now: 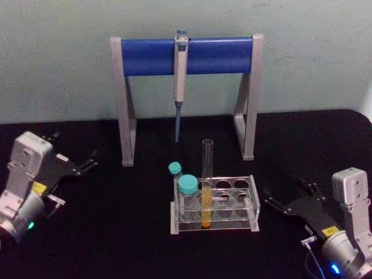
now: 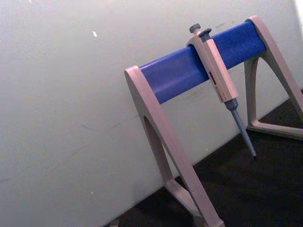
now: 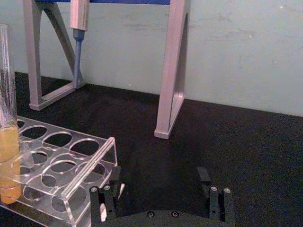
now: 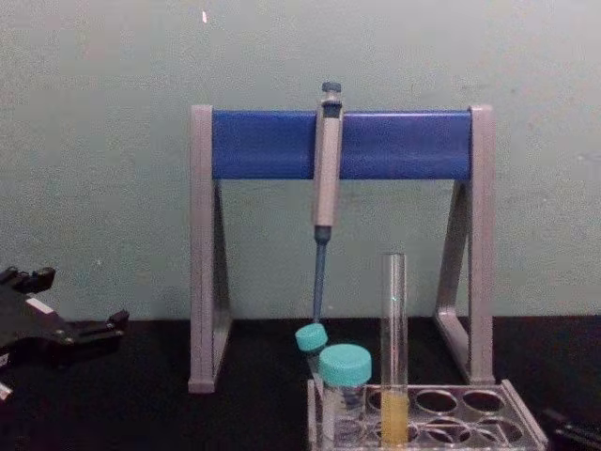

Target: Pick up the test tube from the test tube rack, shake it, then place it back into the test tube rack.

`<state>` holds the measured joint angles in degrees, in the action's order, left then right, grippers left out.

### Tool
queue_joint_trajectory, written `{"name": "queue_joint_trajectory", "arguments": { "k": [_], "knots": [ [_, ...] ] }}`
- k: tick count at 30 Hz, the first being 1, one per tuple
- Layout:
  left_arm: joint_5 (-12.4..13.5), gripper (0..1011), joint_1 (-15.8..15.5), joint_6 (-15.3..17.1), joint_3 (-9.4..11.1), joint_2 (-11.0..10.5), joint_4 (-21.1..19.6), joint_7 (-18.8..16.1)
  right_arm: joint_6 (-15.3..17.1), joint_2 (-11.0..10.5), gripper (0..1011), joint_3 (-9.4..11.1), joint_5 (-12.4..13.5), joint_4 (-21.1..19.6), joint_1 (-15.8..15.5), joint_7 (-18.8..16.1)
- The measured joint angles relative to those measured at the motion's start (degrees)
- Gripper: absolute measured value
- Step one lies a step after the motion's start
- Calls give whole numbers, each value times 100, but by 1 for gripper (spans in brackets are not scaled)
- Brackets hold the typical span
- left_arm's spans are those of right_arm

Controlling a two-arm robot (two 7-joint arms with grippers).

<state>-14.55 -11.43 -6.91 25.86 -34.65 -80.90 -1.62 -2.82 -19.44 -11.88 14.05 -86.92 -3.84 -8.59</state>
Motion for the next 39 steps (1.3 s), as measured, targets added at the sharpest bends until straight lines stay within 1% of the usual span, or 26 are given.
{"name": "queue_joint_trajectory", "arguments": {
  "k": [39],
  "knots": [
    [0,1001,0,0,0,0,0,0,1,0,1000,0,1,0,1,0]
  ]
}}
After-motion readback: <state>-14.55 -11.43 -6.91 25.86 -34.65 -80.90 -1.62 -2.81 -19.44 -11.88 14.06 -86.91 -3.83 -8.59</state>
